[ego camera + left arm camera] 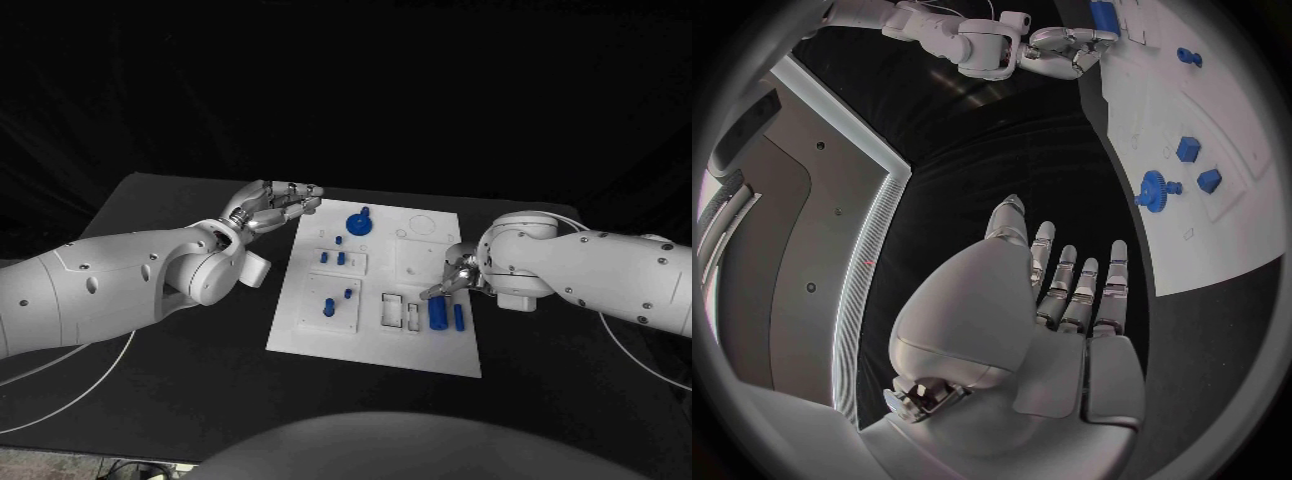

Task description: Assemble the parts on the task board

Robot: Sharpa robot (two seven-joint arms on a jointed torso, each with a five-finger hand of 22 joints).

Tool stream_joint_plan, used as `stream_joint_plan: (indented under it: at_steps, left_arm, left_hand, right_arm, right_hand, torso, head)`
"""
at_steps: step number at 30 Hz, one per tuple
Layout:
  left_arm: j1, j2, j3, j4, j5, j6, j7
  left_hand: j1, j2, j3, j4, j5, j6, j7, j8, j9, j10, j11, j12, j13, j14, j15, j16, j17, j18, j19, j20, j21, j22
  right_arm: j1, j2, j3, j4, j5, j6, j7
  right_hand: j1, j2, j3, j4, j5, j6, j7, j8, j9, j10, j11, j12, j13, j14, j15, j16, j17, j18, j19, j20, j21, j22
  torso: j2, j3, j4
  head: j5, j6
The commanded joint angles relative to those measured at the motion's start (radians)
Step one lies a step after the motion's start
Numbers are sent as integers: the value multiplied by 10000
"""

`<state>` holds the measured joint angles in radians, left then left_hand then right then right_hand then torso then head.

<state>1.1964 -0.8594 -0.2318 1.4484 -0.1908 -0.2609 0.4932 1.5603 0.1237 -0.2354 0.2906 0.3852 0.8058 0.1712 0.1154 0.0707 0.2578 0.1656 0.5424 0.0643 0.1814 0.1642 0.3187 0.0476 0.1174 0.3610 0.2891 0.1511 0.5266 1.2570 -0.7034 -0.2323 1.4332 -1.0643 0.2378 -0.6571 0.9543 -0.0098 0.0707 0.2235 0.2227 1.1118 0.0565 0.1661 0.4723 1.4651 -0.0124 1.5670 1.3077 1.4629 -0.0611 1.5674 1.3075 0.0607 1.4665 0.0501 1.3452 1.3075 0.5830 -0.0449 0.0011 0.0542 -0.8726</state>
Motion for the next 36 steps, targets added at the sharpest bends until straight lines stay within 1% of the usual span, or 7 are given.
stream_joint_plan:
  at_steps: [1,9,19,22,29,32,36]
  left_arm:
    - [3,21,9,17,-68,186,22]
    - [3,28,9,18,-87,211,-15]
    - [2,29,9,-1,-102,239,-43]
    - [-1,35,9,-23,-106,253,-47]
    - [-29,35,9,-54,-110,269,-51]
    - [-37,35,9,-56,-111,274,-52]
    - [-43,34,9,-58,-111,280,-59]
  left_hand:
    - [87,-10,-30,-2,46,24,43,43,13,82,-14,68,11,61,14,26,12,-172,80,14,69,-14]
    - [87,-10,-30,-2,46,24,43,43,13,82,-14,68,11,61,14,26,12,-172,80,14,69,-14]
    - [87,-26,-44,-3,34,33,50,52,15,89,-7,77,8,69,22,39,12,-172,85,14,74,-19]
    - [89,-29,-47,-4,33,35,51,55,16,88,-6,75,7,75,25,47,13,-172,87,14,75,-21]
    - [89,-29,-47,-4,33,35,51,55,16,88,-6,75,7,75,25,47,13,-172,87,14,75,-21]
    - [89,-29,-47,-4,34,36,51,55,16,88,-5,75,7,75,26,47,13,-172,87,14,75,-21]
    - [92,-30,-49,-5,35,38,53,58,16,87,-4,73,5,80,30,53,13,-171,90,14,77,-22]
  right_arm:
    - [-34,16,-8,-27,-8,374,-61]
    - [-111,58,-7,-79,23,484,-69]
    - [-149,78,-7,-133,156,429,-61]
    - [-151,75,-7,-140,171,411,-55]
    - [-154,43,-7,-142,196,402,-30]
    - [-155,22,-7,-132,217,399,-19]
    - [-156,-10,-7,-99,232,362,-9]
  right_hand:
    - [43,-57,16,-125,-47,53,1,57,57,1057,-13,38,2631,1079,-21,34,2633,-78,-68,-15,-55,1936]
    - [139,-81,65,-289,27,58,-22,102,260,1057,-32,38,2631,1079,-40,34,2633,-64,-101,-31,-116,1917]
    - [95,-70,169,-521,481,-73,-102,391,1168,1057,-116,38,2631,1079,-122,34,2633,-40,-157,-107,-229,1884]
    - [-29,-64,153,-498,282,-213,-84,408,1416,1057,-97,38,2631,1079,-115,34,2633,-40,-161,-104,-242,1881]
    - [-637,-69,-91,-131,-1215,-556,4,336,2033,1057,-21,38,2631,1079,-54,34,2633,-34,-169,-53,-290,1870]
    - [-814,-104,-173,21,-1522,-654,35,266,2132,1057,1,38,2631,1079,-32,34,2633,-30,-172,-38,-305,1866]
    - [-873,-129,-202,79,-1604,-700,49,228,2166,1057,13,38,2631,1079,-25,34,2633,-28,-174,-30,-315,1864]
  torso:
    - [-7,1,0]
    - [-2,1,10]
    - [-7,-3,6]
    - [-5,-3,3]
    - [-6,0,5]
    - [-6,-2,3]
    - [-8,-2,1]
  head:
    - [-6,0]
    - [23,0]
    - [55,0]
    - [53,0]
    - [68,0]
    - [77,0]
    - [88,0]
